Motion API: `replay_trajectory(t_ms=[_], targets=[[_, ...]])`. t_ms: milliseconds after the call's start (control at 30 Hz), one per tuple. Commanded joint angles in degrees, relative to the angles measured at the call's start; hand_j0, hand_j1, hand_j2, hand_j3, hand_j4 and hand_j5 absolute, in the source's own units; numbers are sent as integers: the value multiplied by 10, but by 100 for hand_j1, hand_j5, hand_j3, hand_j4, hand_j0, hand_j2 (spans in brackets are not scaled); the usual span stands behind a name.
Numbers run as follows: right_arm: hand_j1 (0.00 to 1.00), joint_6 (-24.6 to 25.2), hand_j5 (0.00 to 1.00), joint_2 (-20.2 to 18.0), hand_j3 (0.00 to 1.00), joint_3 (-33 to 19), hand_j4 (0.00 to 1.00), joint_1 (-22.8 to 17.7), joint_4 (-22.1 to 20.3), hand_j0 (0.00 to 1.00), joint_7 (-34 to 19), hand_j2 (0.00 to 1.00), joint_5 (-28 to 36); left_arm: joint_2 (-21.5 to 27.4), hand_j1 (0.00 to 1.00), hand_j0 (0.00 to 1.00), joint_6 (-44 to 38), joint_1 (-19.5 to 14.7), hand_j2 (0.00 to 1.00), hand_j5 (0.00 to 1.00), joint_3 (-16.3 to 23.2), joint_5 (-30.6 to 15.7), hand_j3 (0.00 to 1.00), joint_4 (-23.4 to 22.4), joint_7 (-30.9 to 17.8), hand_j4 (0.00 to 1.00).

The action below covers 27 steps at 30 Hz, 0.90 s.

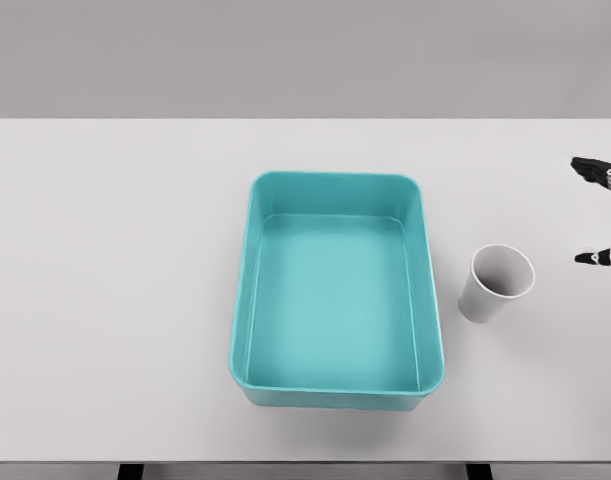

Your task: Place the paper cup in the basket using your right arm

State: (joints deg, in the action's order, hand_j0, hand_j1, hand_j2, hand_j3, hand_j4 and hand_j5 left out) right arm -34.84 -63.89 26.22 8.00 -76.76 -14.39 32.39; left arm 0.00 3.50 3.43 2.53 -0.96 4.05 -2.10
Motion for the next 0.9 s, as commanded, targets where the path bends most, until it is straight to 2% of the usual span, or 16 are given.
replay_trajectory(t_ms=[0, 67, 133, 200, 400, 633, 867], targets=[[100, -2, 100, -7, 100, 41, 100, 0, 14, 100, 2, 100, 53, 0, 100, 100, 0, 0, 100, 100, 0, 0, 100, 0, 0, 100], [100, -2, 100, -4, 100, 64, 100, 0, 15, 100, 14, 100, 53, 0, 100, 100, 0, 0, 100, 100, -1, 0, 100, 0, 0, 100], [100, -2, 100, -5, 100, 102, 100, 0, 17, 100, 71, 100, 44, 0, 100, 100, 0, 0, 100, 100, 0, 0, 100, 0, 0, 100], [100, -2, 100, -7, 100, 107, 100, -21, 25, 100, 91, 100, 12, 0, 100, 100, 0, 0, 100, 100, -1, 0, 100, 0, 0, 100], [100, -2, 100, -8, 100, 108, 100, -49, 24, 100, 93, 100, 20, 0, 100, 100, 0, 0, 100, 100, 0, 0, 100, 0, 0, 100], [100, -2, 100, -5, 100, 108, 100, -47, 13, 100, 92, 100, 33, 0, 100, 100, 0, 0, 100, 100, 0, 0, 100, 0, 0, 100], [100, -2, 100, 1, 100, 108, 100, -50, -44, 100, 92, 100, 94, 0, 100, 100, 0, 0, 100, 100, 0, 0, 100, 0, 0, 100]])
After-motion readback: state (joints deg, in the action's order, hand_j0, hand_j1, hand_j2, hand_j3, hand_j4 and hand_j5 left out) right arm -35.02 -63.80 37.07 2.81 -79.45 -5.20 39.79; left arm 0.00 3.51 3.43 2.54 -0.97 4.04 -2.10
